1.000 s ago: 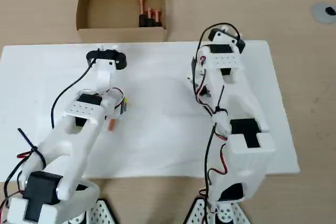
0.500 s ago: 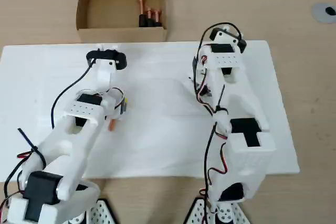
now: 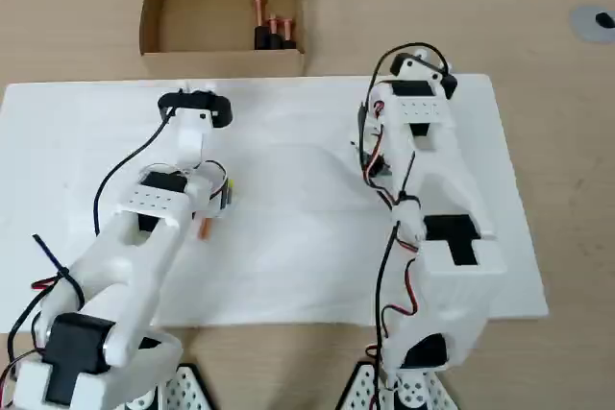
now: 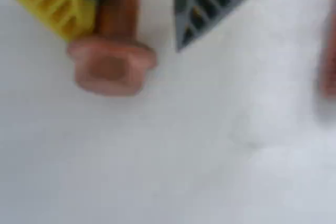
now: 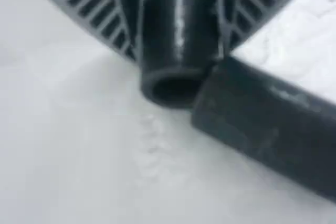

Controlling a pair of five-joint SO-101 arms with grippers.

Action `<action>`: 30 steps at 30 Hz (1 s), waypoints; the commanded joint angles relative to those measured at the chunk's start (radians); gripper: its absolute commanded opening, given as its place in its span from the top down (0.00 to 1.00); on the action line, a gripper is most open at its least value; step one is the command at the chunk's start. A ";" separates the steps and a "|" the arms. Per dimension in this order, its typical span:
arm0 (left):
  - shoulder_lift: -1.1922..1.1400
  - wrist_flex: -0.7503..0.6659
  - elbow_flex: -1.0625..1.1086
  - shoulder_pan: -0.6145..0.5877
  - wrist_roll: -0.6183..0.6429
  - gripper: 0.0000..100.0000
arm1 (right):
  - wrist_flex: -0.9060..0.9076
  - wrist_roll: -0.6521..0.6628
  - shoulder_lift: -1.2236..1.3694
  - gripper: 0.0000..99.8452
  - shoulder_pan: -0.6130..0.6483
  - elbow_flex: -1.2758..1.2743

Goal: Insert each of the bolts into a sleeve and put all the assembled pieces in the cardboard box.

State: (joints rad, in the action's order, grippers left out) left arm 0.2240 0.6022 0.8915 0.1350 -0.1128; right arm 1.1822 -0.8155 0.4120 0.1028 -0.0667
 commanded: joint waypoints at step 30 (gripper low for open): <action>0.028 0.026 -0.035 0.003 0.008 0.88 | 0.293 0.097 0.068 0.99 0.002 0.377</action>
State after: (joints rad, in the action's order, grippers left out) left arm 0.2271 0.6038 0.8915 0.1350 -0.1128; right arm 1.3878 -0.7327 0.4933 0.1028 0.1665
